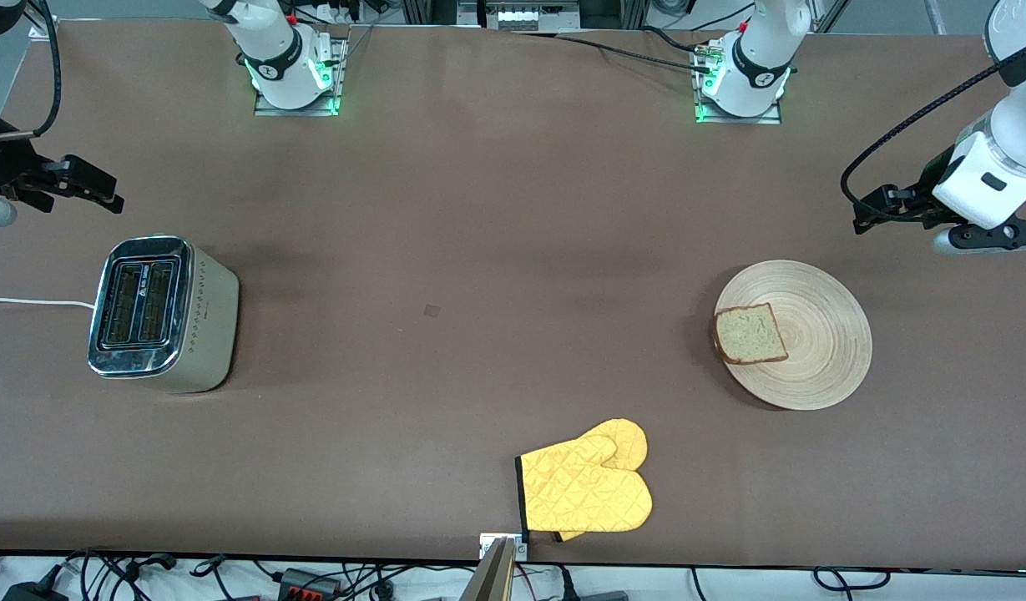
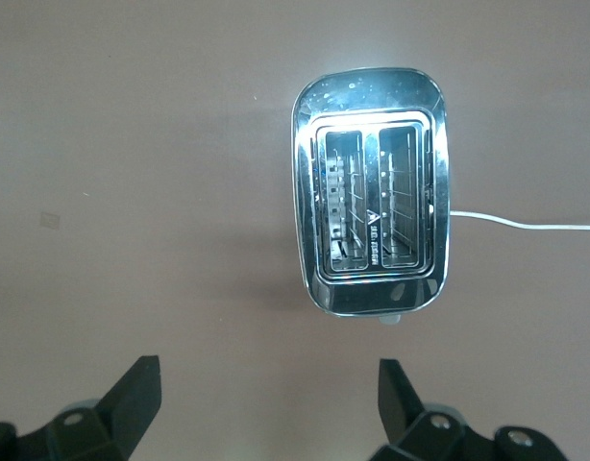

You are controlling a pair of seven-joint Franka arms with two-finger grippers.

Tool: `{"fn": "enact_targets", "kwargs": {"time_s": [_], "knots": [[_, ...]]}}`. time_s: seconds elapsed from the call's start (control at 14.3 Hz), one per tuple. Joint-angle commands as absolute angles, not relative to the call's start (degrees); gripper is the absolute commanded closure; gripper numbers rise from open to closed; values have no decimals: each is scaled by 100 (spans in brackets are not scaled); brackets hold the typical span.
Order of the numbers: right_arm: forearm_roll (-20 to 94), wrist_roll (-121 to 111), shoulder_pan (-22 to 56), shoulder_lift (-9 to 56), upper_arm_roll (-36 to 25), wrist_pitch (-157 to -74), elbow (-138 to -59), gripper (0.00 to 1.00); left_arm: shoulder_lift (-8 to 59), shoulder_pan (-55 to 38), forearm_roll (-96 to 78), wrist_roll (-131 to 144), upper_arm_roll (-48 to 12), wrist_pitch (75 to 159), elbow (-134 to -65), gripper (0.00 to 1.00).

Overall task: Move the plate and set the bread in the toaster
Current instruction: 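Reach the left gripper toward the wooden plate rim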

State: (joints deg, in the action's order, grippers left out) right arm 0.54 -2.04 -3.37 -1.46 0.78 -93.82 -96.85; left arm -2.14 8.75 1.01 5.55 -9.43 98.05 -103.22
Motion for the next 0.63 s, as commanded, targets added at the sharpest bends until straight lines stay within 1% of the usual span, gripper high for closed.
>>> {"fn": "enact_targets", "kwargs": {"time_s": [0.0,0.42,0.56], "knots": [[-9,-123,-334,-237,88,-9325,-9694,0,-308,826,9,606,-896,9800,-10389,0],[-18,-123,-334,-229,97,-9343,-9694,0,-264,844,0,606,-896,9800,-10345,0],[-18,-149,-334,-220,88,-9343,-9694,0,86,992,-463,589,-792,9826,-10258,0]]}}
